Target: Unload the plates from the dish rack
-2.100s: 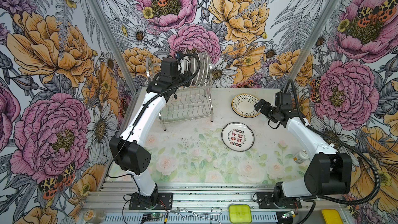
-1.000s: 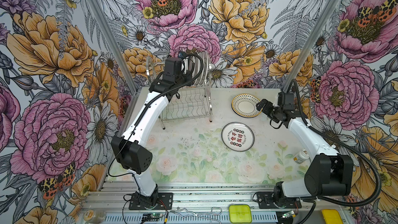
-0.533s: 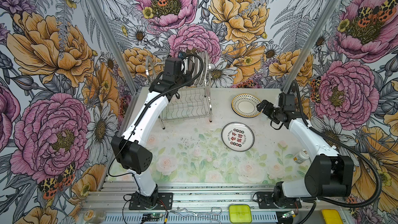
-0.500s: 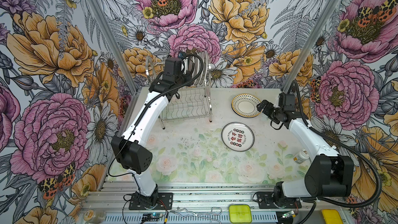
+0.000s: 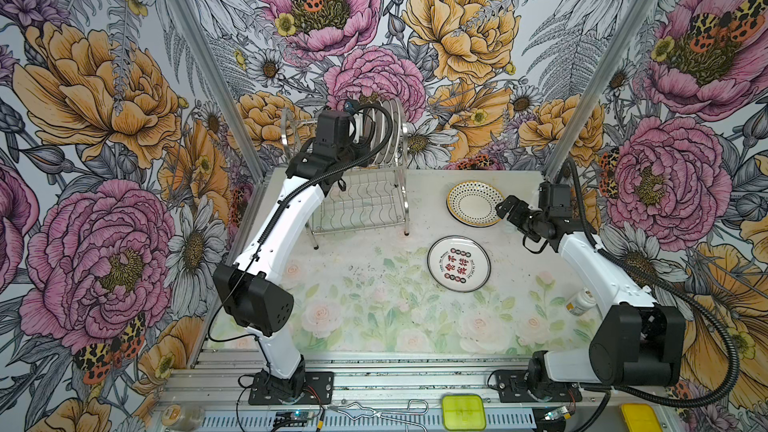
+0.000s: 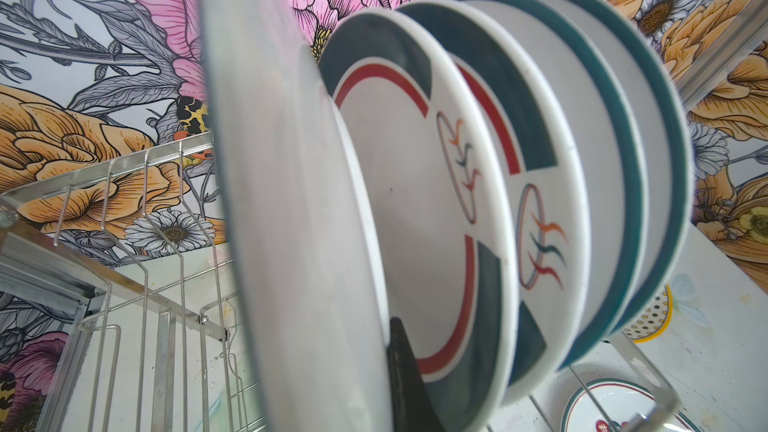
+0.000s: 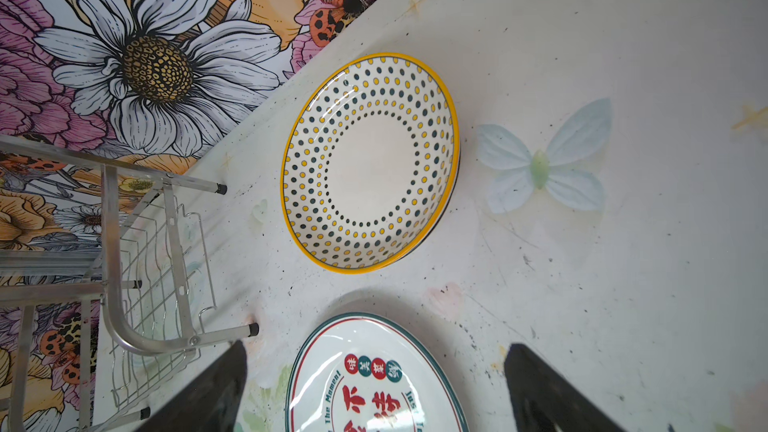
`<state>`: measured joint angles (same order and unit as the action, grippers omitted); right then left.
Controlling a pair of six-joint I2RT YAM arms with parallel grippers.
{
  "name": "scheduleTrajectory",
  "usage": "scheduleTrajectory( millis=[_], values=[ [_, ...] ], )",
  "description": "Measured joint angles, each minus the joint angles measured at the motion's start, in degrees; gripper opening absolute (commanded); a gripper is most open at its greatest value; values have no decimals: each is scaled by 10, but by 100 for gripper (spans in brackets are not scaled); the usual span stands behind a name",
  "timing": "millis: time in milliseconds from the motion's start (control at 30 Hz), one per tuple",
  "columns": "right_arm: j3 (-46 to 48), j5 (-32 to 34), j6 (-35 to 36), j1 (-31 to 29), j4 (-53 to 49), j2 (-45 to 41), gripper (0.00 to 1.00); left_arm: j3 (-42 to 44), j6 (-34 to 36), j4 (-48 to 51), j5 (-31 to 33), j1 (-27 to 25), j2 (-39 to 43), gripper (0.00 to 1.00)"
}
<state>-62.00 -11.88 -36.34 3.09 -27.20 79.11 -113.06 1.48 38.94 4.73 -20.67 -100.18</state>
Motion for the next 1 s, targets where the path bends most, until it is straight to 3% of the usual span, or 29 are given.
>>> scheduleTrajectory(
  millis=[600, 1000],
  values=[
    [7, -3, 0, 3, 0, -9, 98, -5, 4, 3, -18, 4, 40, 0],
    [20, -20, 0, 3, -1, -55, 99, 28, 19, 0, 3, 2, 149, 0]
  ],
)
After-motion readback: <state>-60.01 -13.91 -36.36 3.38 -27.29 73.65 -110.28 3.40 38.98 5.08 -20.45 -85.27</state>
